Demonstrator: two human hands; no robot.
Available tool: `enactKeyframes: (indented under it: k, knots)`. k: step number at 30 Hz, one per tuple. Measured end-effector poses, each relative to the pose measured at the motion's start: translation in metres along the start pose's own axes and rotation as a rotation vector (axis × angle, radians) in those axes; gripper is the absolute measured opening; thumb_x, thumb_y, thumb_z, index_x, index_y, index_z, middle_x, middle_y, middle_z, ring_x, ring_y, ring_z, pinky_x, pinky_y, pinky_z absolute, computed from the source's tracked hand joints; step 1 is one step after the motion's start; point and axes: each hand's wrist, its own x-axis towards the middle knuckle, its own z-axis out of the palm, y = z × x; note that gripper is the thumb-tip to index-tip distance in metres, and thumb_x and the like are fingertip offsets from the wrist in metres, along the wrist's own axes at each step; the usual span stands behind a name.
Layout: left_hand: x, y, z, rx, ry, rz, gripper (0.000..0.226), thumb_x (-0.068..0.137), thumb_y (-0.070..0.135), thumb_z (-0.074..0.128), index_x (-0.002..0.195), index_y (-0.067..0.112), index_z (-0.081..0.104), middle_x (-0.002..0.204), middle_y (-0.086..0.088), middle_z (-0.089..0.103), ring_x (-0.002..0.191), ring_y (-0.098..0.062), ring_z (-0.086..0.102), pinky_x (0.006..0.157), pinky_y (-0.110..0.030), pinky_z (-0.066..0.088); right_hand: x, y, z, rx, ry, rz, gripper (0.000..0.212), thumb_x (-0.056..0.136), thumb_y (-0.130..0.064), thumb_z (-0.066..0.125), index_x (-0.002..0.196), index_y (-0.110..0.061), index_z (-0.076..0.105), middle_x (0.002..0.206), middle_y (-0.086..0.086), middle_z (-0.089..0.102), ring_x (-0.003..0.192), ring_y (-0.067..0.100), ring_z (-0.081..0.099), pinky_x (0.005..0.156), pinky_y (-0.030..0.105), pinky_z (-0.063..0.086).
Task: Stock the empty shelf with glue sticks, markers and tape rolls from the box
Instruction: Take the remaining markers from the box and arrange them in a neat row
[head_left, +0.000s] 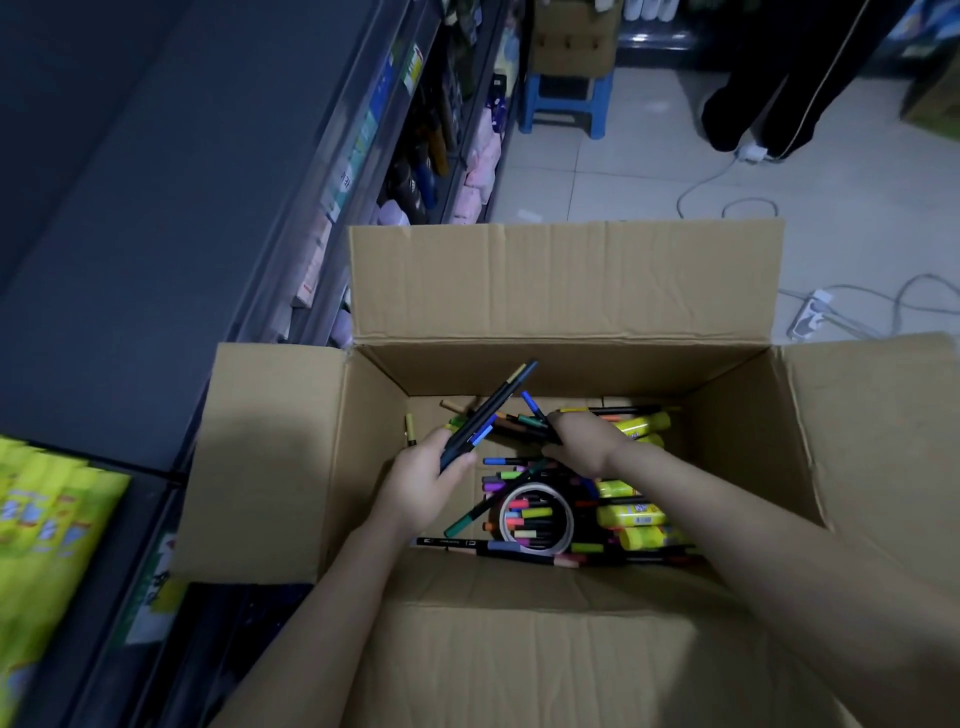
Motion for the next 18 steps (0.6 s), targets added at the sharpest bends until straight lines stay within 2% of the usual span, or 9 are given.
enactKeyframes:
  k: [3,5,7,9,11,14,18]
  knots:
    - [-0.001,0.005,-0.004,-0.019,-0.002,0.023,0.012,0.095,0.035,0.052,0.091,0.024,0.052,0.071,0.009,0.052,0.062,-0.002,0.049,0.055,-0.019,0.035,-0.009,-0.003,-0.003,0.047,0.032,0.004,0.023,0.095,-0.017,0.049,0.112,-0.002,0.055,0.113,0.021,0.062,0.102,0.036,0.058,0.066,0.029,0.033]
    - [-0.004,0.011,-0.008,-0.021,0.008,0.052,0.012,0.095,0.035,0.052,0.092,0.023,0.052,0.071,0.009,0.052,0.062,-0.002,0.049,0.055,-0.02,0.035,-0.017,-0.006,-0.005,0.116,0.033,0.007,0.021,0.093,-0.011,0.048,0.11,-0.003,0.056,0.111,0.019,0.064,0.1,0.035,0.06,0.066,0.028,0.036]
    - [-0.007,0.015,-0.013,-0.028,0.019,0.068,0.013,0.096,0.036,0.051,0.092,0.023,0.053,0.071,0.009,0.052,0.062,-0.002,0.049,0.055,-0.02,0.036,-0.025,-0.008,-0.006,0.195,0.04,-0.001,0.015,0.092,-0.01,0.048,0.105,-0.007,0.056,0.103,0.016,0.066,0.087,0.03,0.061,0.06,0.025,0.039]
    - [-0.011,0.019,-0.018,-0.051,0.032,0.08,0.015,0.096,0.037,0.051,0.094,0.022,0.053,0.07,0.008,0.052,0.059,-0.002,0.049,0.055,-0.019,0.036,-0.031,-0.009,-0.005,0.289,0.085,0.0,0.002,0.093,-0.013,0.051,0.095,-0.013,0.052,0.087,0.009,0.063,0.071,0.02,0.054,0.048,0.02,0.035]
    - [-0.016,0.024,-0.023,-0.073,0.064,0.096,0.014,0.095,0.036,0.052,0.093,0.023,0.054,0.068,0.008,0.052,0.058,0.0,0.049,0.054,-0.018,0.037,-0.037,-0.011,-0.005,0.453,0.128,0.016,0.004,0.093,-0.017,0.054,0.091,-0.013,0.053,0.072,0.001,0.057,0.058,0.014,0.049,0.048,0.019,0.034]
    - [-0.023,0.032,-0.031,-0.109,0.124,0.114,0.009,0.095,0.035,0.053,0.09,0.027,0.053,0.069,0.01,0.054,0.061,0.003,0.051,0.055,-0.014,0.037,-0.051,-0.017,-0.01,0.643,0.122,-0.002,0.007,0.092,-0.016,0.054,0.089,-0.01,0.055,0.065,0.002,0.054,0.053,0.014,0.047,0.051,0.026,0.038]
    - [-0.032,0.04,-0.041,-0.196,0.167,0.095,0.015,0.094,0.036,0.054,0.087,0.023,0.053,0.067,0.006,0.051,0.06,-0.008,0.049,0.059,-0.028,0.041,-0.071,-0.031,-0.021,0.752,0.179,-0.067,0.013,0.093,-0.015,0.055,0.08,-0.012,0.052,0.063,0.004,0.052,0.049,0.015,0.045,0.049,0.027,0.037]
